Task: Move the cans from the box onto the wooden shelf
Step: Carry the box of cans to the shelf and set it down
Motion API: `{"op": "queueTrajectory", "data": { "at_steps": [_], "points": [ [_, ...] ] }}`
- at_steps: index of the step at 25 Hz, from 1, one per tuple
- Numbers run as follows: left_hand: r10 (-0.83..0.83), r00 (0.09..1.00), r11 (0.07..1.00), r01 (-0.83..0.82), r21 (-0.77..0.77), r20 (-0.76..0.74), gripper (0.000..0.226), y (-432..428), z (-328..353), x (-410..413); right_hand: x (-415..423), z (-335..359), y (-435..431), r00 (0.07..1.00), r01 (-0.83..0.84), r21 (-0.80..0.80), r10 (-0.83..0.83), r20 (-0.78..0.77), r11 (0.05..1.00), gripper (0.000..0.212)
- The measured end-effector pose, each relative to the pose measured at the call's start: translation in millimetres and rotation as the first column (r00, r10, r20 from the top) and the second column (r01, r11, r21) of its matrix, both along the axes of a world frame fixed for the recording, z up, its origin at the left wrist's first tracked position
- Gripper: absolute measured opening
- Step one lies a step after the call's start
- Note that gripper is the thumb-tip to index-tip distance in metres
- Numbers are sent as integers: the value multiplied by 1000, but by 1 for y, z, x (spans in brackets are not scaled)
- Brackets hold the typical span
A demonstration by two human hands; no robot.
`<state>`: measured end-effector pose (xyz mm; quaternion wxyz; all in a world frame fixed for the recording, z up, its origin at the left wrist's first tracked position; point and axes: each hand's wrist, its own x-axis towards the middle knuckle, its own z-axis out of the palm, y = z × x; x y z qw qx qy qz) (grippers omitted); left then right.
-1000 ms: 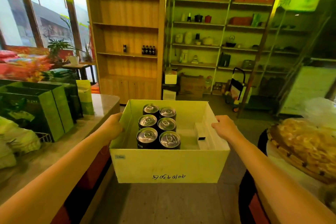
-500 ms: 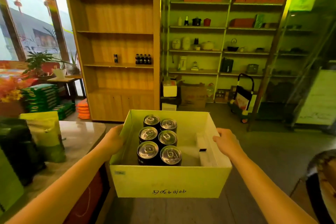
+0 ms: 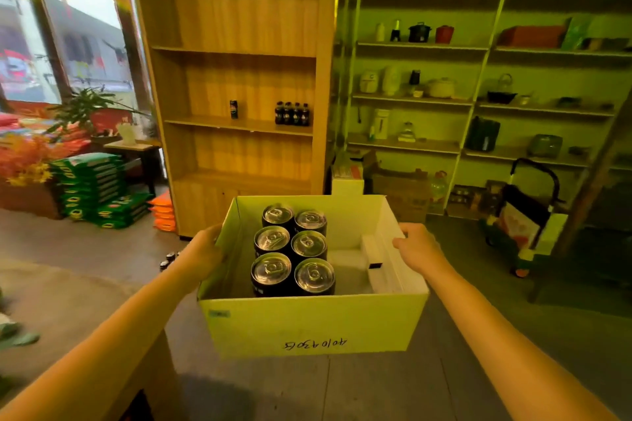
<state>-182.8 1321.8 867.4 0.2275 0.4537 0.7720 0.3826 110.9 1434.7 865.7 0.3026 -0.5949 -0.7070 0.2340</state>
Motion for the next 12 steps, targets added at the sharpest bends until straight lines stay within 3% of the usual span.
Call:
{"op": "queueTrajectory", "data": {
  "at_steps": [12],
  "points": [
    [164, 986, 986, -164, 12, 10, 53, 280, -4, -198, -220, 2, 336, 986, -165, -2, 165, -1, 986, 21]
  ]
}}
